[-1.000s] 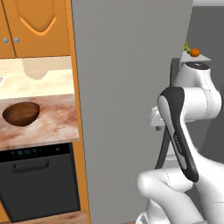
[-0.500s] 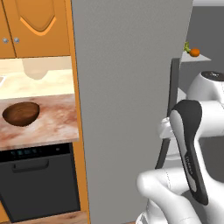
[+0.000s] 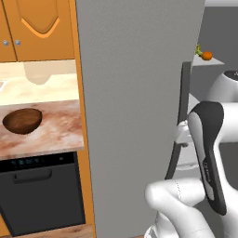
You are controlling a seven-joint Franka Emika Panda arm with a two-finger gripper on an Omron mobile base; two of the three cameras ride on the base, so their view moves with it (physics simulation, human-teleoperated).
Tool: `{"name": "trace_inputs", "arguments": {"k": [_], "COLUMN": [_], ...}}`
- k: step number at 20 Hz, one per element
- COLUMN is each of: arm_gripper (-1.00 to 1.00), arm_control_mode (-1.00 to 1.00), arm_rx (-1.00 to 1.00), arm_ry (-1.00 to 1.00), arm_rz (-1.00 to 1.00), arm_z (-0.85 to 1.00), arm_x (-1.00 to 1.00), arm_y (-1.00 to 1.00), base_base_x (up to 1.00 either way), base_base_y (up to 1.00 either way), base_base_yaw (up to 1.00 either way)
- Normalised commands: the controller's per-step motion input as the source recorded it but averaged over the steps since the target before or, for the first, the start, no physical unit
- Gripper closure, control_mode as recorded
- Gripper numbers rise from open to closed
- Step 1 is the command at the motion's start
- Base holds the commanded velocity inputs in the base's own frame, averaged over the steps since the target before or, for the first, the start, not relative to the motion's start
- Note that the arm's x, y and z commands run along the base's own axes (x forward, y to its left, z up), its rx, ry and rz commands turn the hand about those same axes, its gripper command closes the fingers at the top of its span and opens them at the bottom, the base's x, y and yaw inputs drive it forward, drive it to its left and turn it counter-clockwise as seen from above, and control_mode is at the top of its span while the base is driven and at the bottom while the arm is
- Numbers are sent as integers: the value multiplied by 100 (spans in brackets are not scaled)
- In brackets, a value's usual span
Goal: Take the tangerine, lemon wedge, and broccoli from the freezer and place them in the bowl on the counter.
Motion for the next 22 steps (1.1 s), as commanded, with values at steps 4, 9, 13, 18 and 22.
{"name": "trace_inputs", "arguments": {"k": [4,9,13,18,22], "arm_gripper": [-100,-100,-100,-100,-100], "arm_control_mode": [-100,100,100,100,100], "arm_rx": [0,0,0,0,0], "arm_ry": [0,0,0,0,0], "arm_rz": [0,0,0,0,0], "arm_z": [6,0,0,0,0], "arm_x": [-5,0,0,0,0], "arm_y": [0,0,0,0,0], "base_base_x": [0,28,58,34,13], "base_base_y": [0,-7,-27,-42,-62], "base_base_yaw": [0,0,0,0,0]}}
